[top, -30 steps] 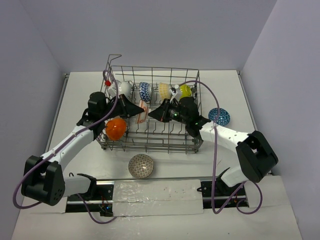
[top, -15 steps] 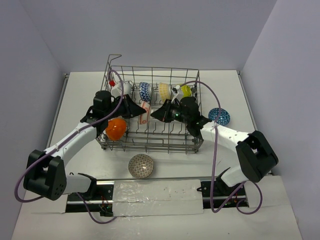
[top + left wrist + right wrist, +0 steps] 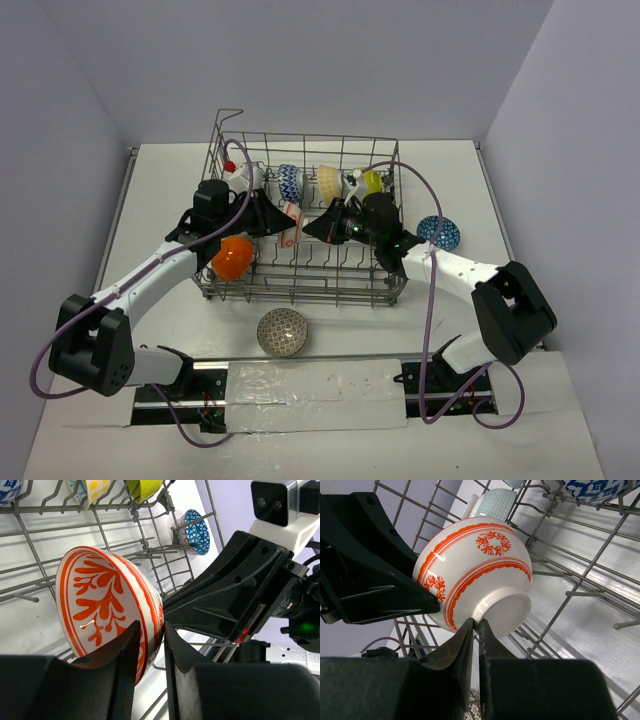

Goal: Load the bowls into the dish rack
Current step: Insert the bowl into the dish rack.

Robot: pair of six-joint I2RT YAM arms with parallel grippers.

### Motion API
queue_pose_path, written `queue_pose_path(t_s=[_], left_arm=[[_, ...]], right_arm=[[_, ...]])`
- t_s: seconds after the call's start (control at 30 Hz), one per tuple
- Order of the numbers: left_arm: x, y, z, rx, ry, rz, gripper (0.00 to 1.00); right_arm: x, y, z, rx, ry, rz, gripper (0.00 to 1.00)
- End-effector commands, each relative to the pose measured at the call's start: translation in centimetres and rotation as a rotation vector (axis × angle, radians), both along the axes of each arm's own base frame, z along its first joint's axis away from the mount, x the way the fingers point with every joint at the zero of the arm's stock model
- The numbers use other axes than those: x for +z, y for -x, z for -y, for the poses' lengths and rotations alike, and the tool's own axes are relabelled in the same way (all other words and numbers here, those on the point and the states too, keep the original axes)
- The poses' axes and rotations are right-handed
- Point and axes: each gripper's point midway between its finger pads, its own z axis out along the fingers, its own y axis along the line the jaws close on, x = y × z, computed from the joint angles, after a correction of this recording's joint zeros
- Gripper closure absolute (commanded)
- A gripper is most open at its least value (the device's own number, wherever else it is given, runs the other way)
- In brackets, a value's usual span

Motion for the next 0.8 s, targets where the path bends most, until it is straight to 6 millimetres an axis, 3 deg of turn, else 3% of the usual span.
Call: queue_pose_path(t_s=[0.0,0.2,0.5,0.77], left_arm=[[-2.2,-0.7,-1.2,0.065,-0.107,-0.033,0.70],[-1.4,-0.9,-2.5,0.138,-0.148,-0.005,0.70],[-2.0,-1.1,-4.2,0.238,-0.257,-0.012,0.70],[-4.5,-1.1,-4.6,0.257,-0.340,-0.086,0.68]], right_arm=[[4.6,-0.9,-0.1,0.009,-0.088,0.142,1.00],[4.8,-1.3,-0.3,0.018,-0.086,0.144,1.00],[5.6,-1.6,-0.9,0.037,-0.096,0.146,1.00],[6.4,-1.5,-1.0,0.050,-0.095,0.170,1.00]])
